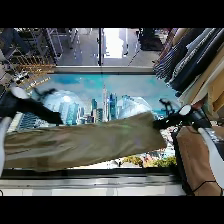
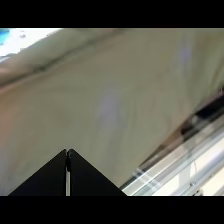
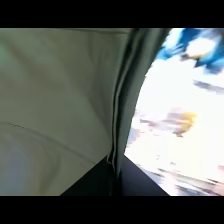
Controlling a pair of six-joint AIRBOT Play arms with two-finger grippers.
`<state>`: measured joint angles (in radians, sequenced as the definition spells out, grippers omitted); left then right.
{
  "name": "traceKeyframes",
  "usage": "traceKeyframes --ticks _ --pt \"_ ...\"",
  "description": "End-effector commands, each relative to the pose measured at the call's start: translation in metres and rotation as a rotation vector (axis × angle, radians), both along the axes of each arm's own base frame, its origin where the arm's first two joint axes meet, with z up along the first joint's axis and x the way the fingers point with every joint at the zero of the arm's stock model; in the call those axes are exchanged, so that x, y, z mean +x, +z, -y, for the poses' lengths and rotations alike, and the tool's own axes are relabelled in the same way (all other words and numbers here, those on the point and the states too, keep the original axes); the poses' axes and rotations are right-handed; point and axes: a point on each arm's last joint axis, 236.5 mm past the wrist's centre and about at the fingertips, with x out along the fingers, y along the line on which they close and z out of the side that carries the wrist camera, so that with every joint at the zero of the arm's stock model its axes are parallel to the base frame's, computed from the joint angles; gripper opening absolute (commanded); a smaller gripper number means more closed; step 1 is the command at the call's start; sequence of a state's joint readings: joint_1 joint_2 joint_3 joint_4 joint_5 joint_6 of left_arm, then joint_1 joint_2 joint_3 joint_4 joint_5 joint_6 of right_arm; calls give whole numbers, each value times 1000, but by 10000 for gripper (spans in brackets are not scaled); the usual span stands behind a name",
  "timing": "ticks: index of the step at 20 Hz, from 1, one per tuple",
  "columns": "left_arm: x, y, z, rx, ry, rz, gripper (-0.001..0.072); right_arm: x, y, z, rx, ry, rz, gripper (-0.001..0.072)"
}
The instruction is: Fold the clothes and pants, and hang the long-sleeved shirts on hangers.
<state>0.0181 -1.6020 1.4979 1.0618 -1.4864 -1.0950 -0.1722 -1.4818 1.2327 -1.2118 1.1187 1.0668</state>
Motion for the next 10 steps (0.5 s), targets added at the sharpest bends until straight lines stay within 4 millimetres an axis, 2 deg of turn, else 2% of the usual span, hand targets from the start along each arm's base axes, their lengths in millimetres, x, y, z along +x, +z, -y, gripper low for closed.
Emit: traceKeyframes --ticks 1,3,4,5,7,8,10 --pt "-36 -47 84 12 -206 20 15 26 100 68 -300 -83 201 8" --pt "-59 -67 117 24 -293 -1 15 25 129 52 -251 -76 217 8" --pt "-67 -75 127 28 -326 -17 15 24 142 32 -200 -64 219 8" --pt "-72 -81 134 31 -346 -30 15 25 154 8 -148 -33 233 8" --pt "-78 -92 138 37 -361 -58 15 27 176 -53 -29 9 264 8" --pt "-79 -97 138 39 -360 -70 15 26 181 -88 34 22 269 9" --pt "-78 -104 134 49 -350 -86 15 21 177 -150 103 53 254 9"
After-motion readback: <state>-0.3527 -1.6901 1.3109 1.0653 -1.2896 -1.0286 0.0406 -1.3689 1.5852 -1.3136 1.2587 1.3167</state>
